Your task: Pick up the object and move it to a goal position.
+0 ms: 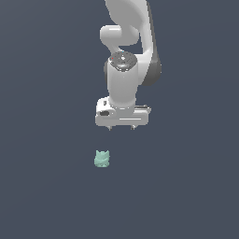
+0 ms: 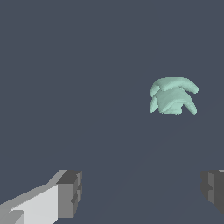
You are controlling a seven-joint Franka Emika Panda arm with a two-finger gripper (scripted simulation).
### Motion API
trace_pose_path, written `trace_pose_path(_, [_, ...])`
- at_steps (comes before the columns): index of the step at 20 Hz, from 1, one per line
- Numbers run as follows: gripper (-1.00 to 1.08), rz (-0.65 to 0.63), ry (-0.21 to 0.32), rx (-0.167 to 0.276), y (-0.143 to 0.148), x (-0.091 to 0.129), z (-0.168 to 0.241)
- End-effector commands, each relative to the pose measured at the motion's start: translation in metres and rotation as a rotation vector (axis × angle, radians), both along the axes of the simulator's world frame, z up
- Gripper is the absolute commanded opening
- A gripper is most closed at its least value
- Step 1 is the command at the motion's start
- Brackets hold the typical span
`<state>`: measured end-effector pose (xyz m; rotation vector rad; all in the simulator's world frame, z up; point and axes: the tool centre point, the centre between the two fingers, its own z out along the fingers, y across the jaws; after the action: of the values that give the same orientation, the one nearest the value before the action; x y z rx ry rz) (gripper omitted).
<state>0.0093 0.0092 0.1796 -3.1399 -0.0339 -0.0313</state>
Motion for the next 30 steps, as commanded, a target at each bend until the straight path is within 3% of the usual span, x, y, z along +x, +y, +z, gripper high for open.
trace_pose_path(1, [1.00, 0.000, 0.000, 0.000, 0.000, 0.000, 0.000])
trace_pose_path(10, [1.00, 0.045, -0.007, -0.015, 0.021, 0.002, 0.014])
trace_pose_path(15, [1.00, 0.041, -0.006, -0.014, 0.019, 0.004, 0.012])
trace_pose_path(23, [1.00, 0.021, -0.001, -0.010, 0.000, 0.022, -0.004])
trace_pose_path(30, [1.00, -0.014, 0.008, -0.004, -0.035, 0.050, -0.036])
